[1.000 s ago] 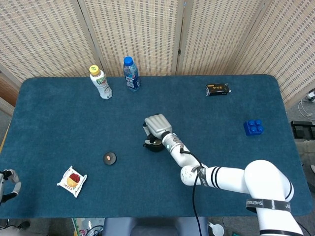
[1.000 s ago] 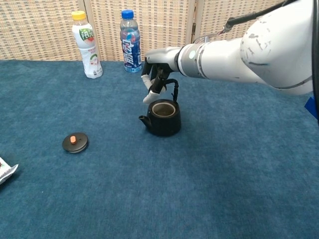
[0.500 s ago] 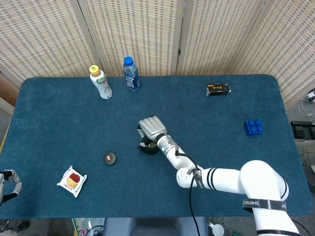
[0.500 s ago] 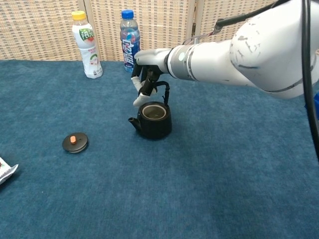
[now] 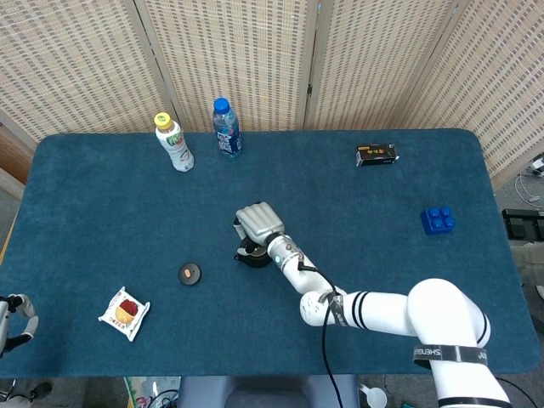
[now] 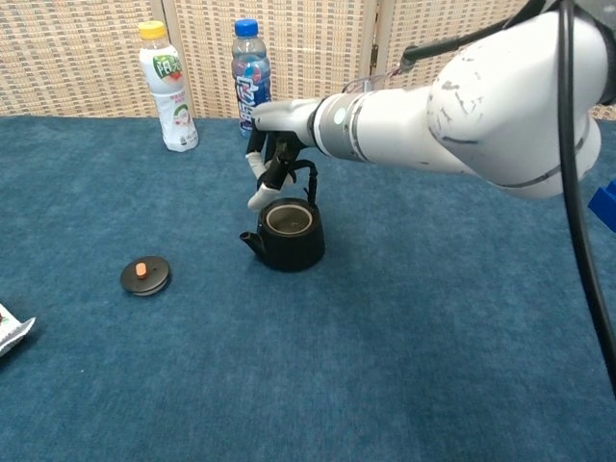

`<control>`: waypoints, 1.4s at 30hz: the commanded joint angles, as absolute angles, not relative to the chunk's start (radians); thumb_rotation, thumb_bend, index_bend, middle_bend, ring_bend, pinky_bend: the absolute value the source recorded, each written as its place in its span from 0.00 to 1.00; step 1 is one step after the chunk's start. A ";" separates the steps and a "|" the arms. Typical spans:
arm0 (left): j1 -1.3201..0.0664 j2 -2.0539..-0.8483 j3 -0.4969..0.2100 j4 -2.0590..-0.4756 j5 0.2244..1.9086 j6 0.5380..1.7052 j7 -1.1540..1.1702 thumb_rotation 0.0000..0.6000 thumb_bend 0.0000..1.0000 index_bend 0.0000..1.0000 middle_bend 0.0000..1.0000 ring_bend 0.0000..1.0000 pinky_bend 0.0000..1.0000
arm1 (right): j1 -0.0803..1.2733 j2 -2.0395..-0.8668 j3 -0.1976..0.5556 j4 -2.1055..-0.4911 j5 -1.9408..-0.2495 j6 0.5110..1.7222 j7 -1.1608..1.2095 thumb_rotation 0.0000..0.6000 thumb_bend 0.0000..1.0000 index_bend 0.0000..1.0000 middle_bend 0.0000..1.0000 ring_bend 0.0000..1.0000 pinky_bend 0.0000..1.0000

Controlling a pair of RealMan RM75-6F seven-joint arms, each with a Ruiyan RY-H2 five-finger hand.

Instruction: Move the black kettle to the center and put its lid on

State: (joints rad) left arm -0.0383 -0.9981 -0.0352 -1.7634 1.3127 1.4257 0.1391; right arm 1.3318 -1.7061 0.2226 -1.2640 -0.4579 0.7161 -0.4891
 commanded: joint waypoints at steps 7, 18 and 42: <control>-0.038 -0.997 -0.035 -1.765 1.314 1.425 0.137 1.00 0.40 0.59 0.56 0.44 0.61 | 1.328 -1.719 0.216 -1.228 -0.460 0.705 -0.488 1.00 0.20 0.70 0.78 0.60 0.23; -0.037 -0.994 -0.035 -1.765 1.316 1.425 0.131 1.00 0.40 0.59 0.56 0.44 0.61 | 1.321 -1.734 0.204 -1.184 -0.469 0.709 -0.505 1.00 0.16 0.68 0.65 0.50 0.23; -0.038 -0.999 -0.035 -1.763 1.314 1.424 0.143 1.00 0.40 0.59 0.56 0.44 0.61 | 1.298 -1.702 0.214 -1.212 -0.496 0.731 -0.525 1.00 0.06 0.45 0.33 0.24 0.24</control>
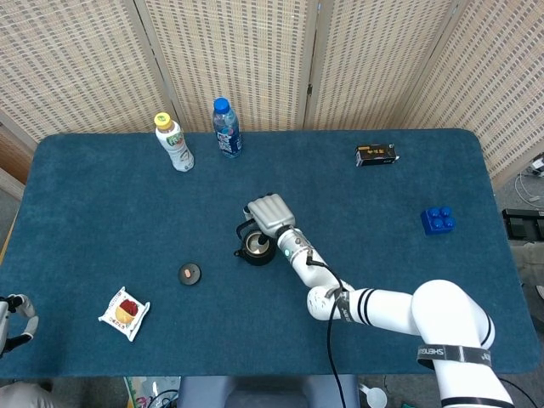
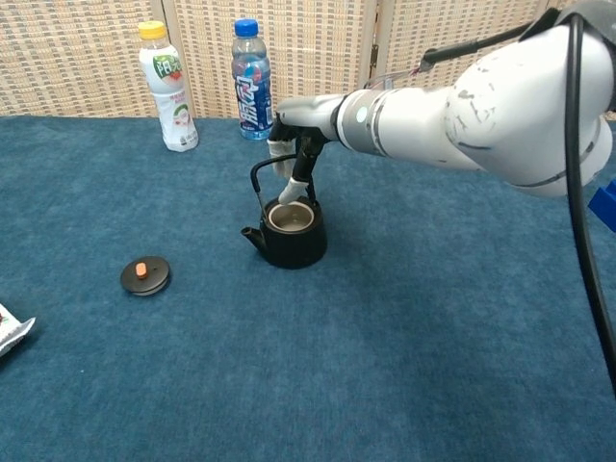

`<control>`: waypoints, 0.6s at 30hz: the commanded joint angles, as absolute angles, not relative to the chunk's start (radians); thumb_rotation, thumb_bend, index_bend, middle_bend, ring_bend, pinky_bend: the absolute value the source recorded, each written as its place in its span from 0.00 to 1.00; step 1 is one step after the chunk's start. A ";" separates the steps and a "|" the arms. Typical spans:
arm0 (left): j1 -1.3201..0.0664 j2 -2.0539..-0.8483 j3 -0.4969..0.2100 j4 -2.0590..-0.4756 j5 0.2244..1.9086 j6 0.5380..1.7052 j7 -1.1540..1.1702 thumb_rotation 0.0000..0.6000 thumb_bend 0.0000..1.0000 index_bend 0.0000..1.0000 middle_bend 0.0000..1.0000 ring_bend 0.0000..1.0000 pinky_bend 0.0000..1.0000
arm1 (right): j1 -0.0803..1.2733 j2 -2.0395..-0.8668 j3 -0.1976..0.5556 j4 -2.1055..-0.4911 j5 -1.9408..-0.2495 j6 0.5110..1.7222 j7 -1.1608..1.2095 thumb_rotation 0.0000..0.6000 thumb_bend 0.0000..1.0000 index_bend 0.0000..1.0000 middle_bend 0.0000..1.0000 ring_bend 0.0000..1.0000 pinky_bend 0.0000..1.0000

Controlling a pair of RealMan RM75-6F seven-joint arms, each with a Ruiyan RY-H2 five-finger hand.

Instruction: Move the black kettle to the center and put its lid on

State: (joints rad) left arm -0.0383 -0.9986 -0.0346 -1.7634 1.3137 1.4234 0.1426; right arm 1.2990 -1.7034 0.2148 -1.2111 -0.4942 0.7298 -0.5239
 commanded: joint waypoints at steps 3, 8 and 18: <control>-0.038 -0.999 -0.035 -1.763 1.313 1.424 0.144 1.00 0.40 0.59 0.56 0.44 0.61 | 1.294 -1.700 0.215 -1.214 -0.500 0.734 -0.526 1.00 0.06 0.44 0.30 0.21 0.24; -0.038 -1.000 -0.035 -1.763 1.313 1.424 0.146 1.00 0.40 0.59 0.56 0.44 0.61 | 1.289 -1.694 0.214 -1.222 -0.516 0.746 -0.530 1.00 0.06 0.39 0.23 0.16 0.24; -0.041 -1.005 -0.033 -1.763 1.312 1.420 0.160 1.00 0.40 0.59 0.56 0.44 0.61 | 1.267 -1.668 0.216 -1.261 -0.565 0.800 -0.541 1.00 0.05 0.32 0.14 0.08 0.19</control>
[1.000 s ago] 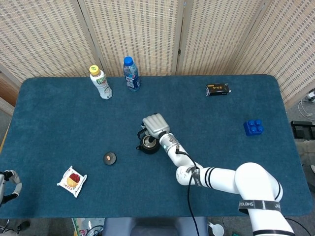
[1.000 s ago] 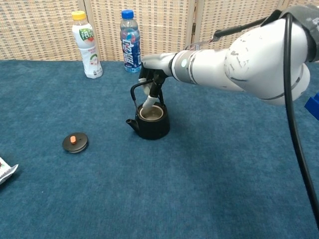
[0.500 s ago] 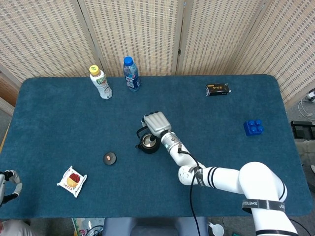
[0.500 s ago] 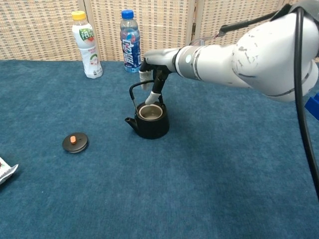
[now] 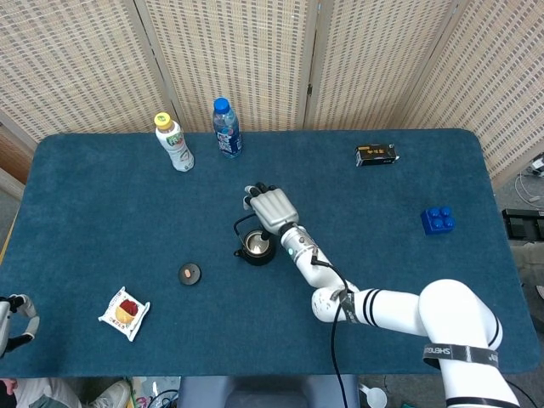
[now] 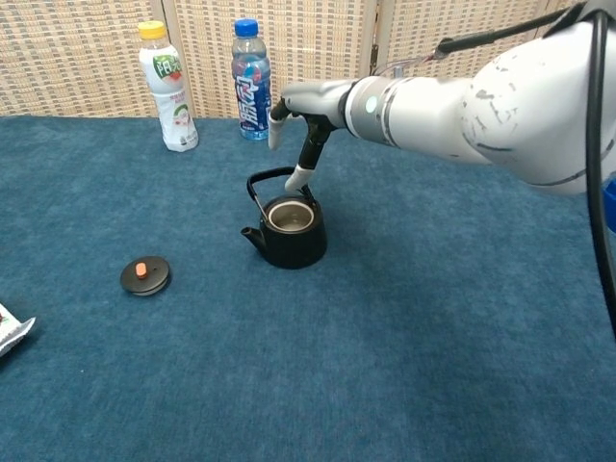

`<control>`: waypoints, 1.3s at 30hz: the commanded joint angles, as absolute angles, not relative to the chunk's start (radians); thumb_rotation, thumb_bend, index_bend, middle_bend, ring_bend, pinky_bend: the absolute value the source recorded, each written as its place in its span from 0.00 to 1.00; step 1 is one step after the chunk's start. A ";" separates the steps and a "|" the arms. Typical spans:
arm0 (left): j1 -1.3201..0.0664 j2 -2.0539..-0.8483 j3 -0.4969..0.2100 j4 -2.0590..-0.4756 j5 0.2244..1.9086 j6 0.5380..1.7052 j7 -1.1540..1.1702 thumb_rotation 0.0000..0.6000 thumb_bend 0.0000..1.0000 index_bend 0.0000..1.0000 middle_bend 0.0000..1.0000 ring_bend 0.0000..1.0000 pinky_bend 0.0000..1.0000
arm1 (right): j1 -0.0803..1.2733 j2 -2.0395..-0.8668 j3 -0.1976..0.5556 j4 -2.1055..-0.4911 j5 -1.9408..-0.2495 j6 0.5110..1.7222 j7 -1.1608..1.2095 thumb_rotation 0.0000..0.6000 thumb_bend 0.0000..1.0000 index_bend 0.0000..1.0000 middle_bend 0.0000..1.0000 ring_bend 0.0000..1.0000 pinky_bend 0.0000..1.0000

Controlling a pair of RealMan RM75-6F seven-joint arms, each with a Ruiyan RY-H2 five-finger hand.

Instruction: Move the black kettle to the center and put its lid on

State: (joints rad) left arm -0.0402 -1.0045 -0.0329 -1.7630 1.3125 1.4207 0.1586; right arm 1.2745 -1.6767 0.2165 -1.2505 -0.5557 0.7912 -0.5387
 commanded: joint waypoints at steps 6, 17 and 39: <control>-0.043 -1.010 -0.031 -1.763 1.311 1.415 0.171 1.00 0.40 0.59 0.56 0.44 0.61 | 1.232 -1.616 0.206 -1.329 -0.600 0.838 -0.545 1.00 0.06 0.32 0.16 0.08 0.19; -0.051 -1.027 -0.030 -1.765 1.306 1.411 0.213 1.00 0.40 0.59 0.56 0.44 0.61 | 1.128 -1.382 0.137 -1.619 -0.648 0.956 -0.611 1.00 0.16 0.32 0.23 0.10 0.19; -0.089 -1.029 -0.008 -1.754 1.330 1.330 0.188 1.00 0.40 0.56 0.55 0.42 0.61 | 0.869 -0.939 -0.058 -2.083 -0.781 1.186 -0.711 1.00 0.17 0.34 0.30 0.17 0.19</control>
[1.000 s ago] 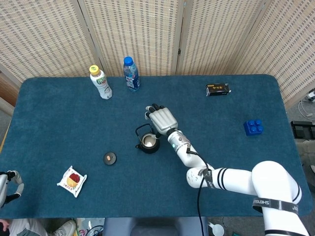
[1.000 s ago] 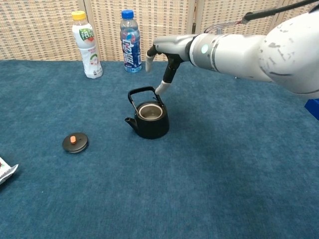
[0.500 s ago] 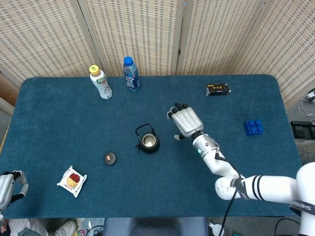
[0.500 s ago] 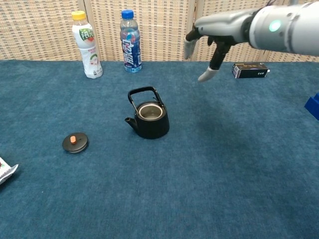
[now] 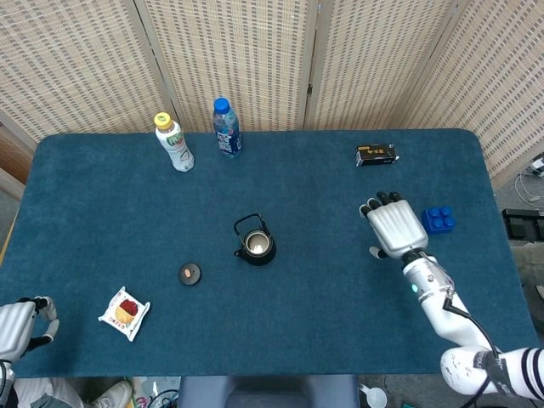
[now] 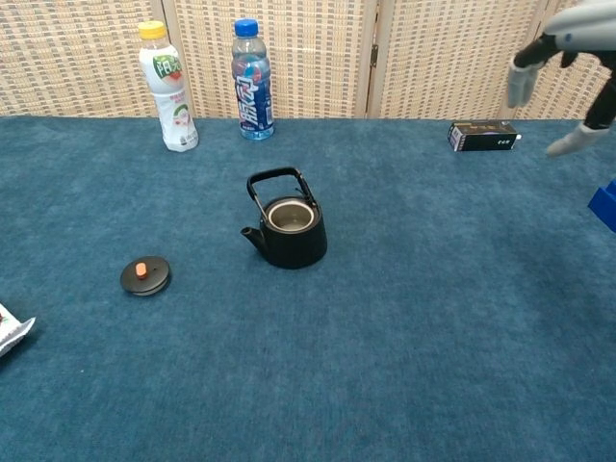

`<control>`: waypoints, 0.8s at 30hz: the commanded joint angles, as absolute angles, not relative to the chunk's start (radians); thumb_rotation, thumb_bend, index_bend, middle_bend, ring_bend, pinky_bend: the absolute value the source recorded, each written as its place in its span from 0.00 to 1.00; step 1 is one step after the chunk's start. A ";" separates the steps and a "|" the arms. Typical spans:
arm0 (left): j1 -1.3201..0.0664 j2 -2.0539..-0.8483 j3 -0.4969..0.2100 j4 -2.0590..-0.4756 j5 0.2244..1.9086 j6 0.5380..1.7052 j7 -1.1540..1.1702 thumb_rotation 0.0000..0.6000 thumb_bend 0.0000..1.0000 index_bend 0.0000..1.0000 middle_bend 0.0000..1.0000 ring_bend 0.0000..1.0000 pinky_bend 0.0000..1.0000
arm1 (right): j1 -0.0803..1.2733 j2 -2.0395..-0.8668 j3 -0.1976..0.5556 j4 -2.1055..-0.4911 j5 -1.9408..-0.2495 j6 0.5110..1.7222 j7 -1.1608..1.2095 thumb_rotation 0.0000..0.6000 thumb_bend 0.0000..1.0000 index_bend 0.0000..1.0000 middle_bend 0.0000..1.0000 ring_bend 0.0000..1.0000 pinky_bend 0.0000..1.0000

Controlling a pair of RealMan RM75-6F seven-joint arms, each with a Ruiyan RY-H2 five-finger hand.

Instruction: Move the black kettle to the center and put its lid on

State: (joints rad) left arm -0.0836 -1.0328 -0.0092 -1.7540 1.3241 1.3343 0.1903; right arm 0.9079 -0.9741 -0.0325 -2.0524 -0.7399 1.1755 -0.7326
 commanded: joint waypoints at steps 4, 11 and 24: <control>-0.103 -1.016 -0.006 -1.772 1.347 1.320 0.199 1.00 0.40 0.53 0.55 0.42 0.60 | 0.802 -0.897 -0.083 -2.104 -0.866 1.207 -0.665 1.00 0.17 0.34 0.30 0.17 0.19; -0.142 -1.003 -0.011 -1.804 1.359 1.282 0.251 1.00 0.40 0.47 0.46 0.40 0.56 | 0.702 -0.842 -0.111 -2.117 -0.988 1.240 -0.600 1.00 0.17 0.34 0.30 0.17 0.19; -0.239 -1.004 -0.045 -1.889 1.302 1.202 0.411 1.00 0.10 0.16 0.24 0.22 0.42 | 0.538 -0.759 -0.130 -2.118 -1.196 1.310 -0.491 1.00 0.17 0.34 0.30 0.17 0.19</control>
